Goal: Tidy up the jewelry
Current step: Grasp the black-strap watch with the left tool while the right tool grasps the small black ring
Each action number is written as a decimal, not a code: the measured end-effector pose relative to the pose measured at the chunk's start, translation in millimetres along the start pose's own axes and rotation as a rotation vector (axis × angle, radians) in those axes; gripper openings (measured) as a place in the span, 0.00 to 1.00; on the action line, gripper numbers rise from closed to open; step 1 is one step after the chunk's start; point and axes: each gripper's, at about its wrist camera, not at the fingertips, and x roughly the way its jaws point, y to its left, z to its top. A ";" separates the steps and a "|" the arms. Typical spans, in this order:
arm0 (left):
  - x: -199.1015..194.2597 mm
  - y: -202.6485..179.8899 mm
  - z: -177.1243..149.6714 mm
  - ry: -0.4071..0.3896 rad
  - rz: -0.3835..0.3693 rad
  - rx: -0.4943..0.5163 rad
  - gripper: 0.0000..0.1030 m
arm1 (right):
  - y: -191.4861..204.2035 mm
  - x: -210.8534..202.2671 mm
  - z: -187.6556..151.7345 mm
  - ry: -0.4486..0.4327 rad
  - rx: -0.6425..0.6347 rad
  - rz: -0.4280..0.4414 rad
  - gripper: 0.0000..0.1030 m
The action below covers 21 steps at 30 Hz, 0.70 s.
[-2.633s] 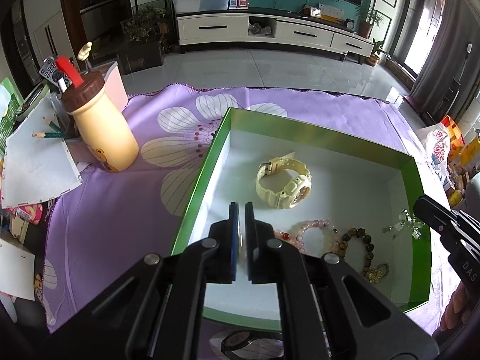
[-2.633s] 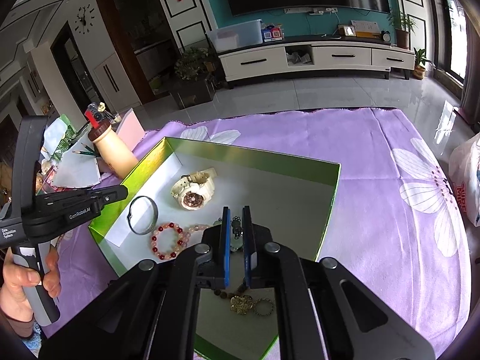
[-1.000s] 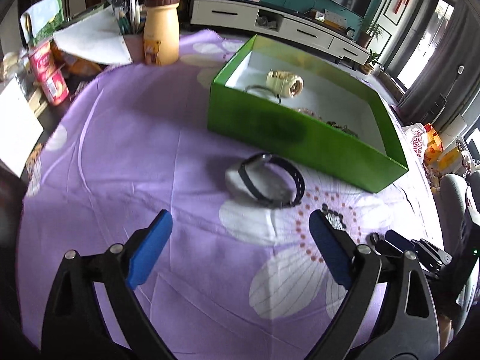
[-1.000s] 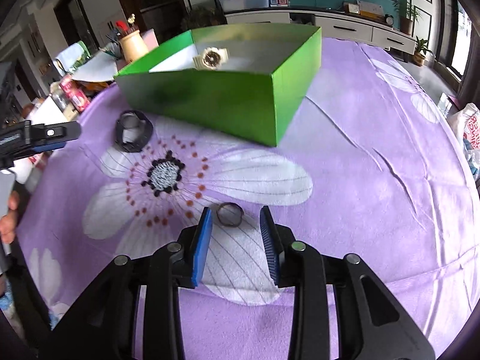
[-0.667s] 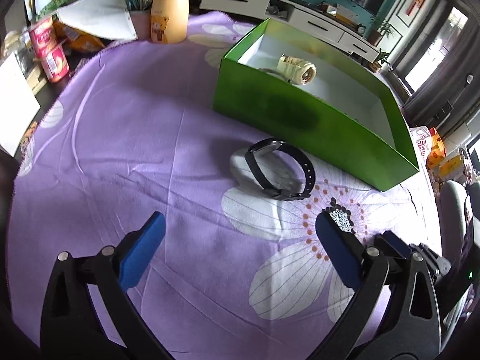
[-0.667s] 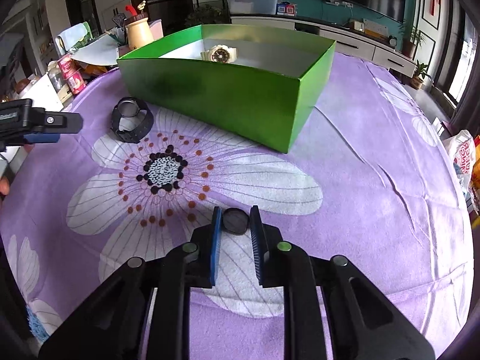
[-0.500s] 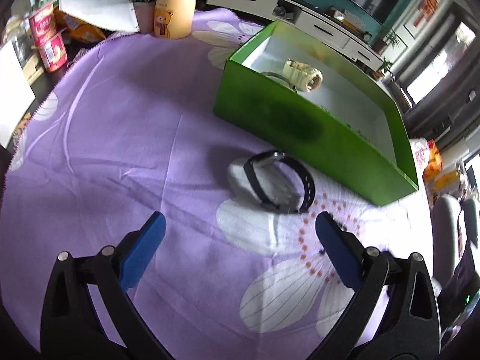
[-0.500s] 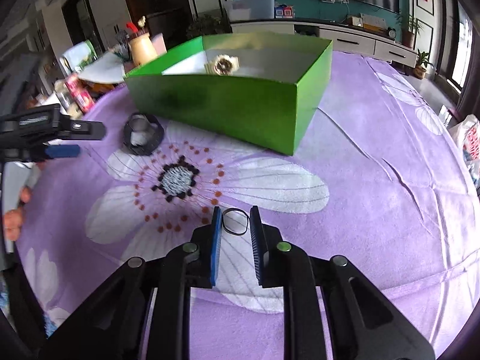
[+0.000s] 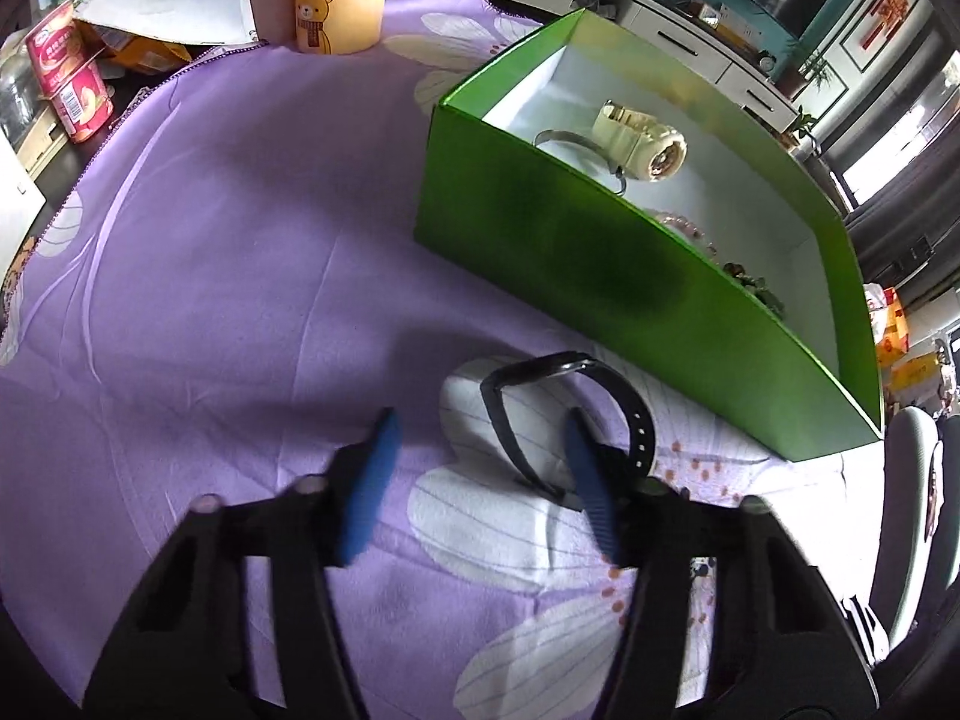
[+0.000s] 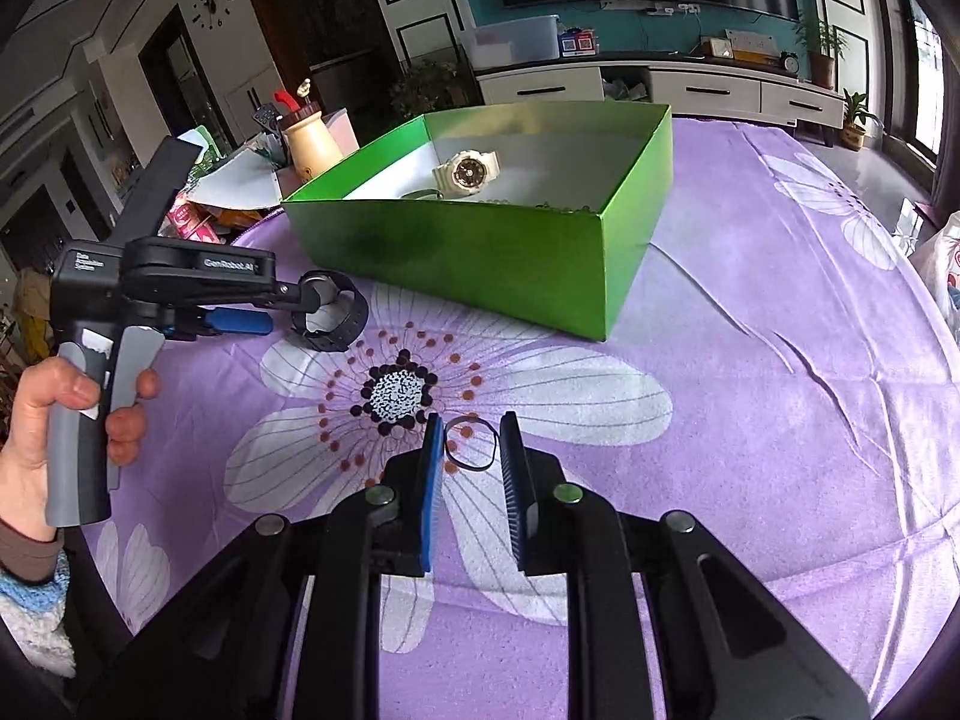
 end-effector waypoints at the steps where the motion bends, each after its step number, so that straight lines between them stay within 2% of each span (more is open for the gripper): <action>1: 1.6 -0.4 0.5 0.000 0.006 0.003 0.38 | -0.1 0.1 0.1 0.000 0.001 0.001 0.18; 6: 5.3 -4.4 2.6 -0.013 0.017 0.022 0.20 | -1.4 2.0 -0.7 0.005 0.008 0.004 0.18; 8: 6.8 -5.5 3.7 -0.014 0.014 0.030 0.10 | -1.5 2.5 -1.1 0.006 0.009 0.002 0.18; 21: -24.3 -12.3 -13.8 -0.101 -0.019 0.114 0.05 | 2.7 -2.9 -0.6 -0.003 0.008 0.010 0.18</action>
